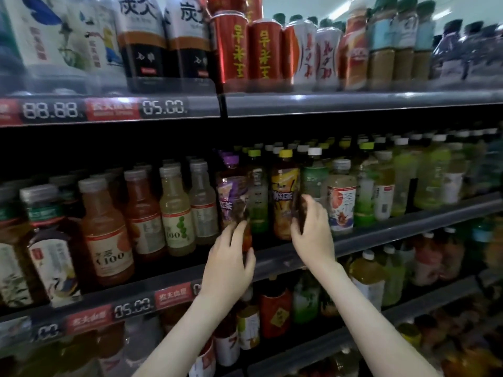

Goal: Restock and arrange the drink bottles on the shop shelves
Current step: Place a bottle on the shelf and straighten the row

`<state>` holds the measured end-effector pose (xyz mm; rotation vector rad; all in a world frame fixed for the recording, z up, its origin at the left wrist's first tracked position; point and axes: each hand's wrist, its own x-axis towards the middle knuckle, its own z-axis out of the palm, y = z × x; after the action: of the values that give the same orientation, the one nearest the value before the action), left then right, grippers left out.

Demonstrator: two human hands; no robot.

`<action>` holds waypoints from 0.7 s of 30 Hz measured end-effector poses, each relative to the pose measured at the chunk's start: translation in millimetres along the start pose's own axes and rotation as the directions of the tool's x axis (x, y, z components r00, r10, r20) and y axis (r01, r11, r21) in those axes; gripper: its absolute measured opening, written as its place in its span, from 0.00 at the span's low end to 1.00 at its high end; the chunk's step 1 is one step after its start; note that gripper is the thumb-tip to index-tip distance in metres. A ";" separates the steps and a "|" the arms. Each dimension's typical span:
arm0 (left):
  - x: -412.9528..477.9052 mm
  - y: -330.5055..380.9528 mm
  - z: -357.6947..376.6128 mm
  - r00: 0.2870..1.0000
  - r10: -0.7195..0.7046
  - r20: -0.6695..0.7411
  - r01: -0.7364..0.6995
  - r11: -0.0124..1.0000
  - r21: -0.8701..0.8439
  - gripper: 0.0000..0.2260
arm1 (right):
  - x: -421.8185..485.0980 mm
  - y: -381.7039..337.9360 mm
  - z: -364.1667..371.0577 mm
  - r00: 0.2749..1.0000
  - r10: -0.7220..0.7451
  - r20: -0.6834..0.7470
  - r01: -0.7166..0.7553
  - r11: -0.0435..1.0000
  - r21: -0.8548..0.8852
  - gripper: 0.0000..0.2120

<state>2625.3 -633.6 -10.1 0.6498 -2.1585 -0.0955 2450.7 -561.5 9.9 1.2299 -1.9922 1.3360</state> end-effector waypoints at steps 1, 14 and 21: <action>3.2 9.4 9.6 1.000 0.013 -0.027 -0.013 1.000 0.004 0.24 | 3.9 13.7 -7.5 0.998 -0.022 -0.065 0.019 0.999 -0.044 0.27; 53.5 137.6 123.7 0.989 -0.112 -0.099 0.112 0.994 -0.009 0.24 | 122.7 123.2 -68.5 0.901 -0.230 0.367 0.193 0.972 0.136 0.38; 61.3 153.6 128.5 0.989 -0.149 -0.006 0.149 0.988 -0.037 0.27 | 123.0 126.7 -84.8 0.929 -0.290 0.230 0.214 0.928 0.304 0.37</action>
<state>2433.0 -550.9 -2.5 0.7883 -2.0930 -0.2119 2270.7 -521.0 75.6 1.8212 -1.7750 1.4048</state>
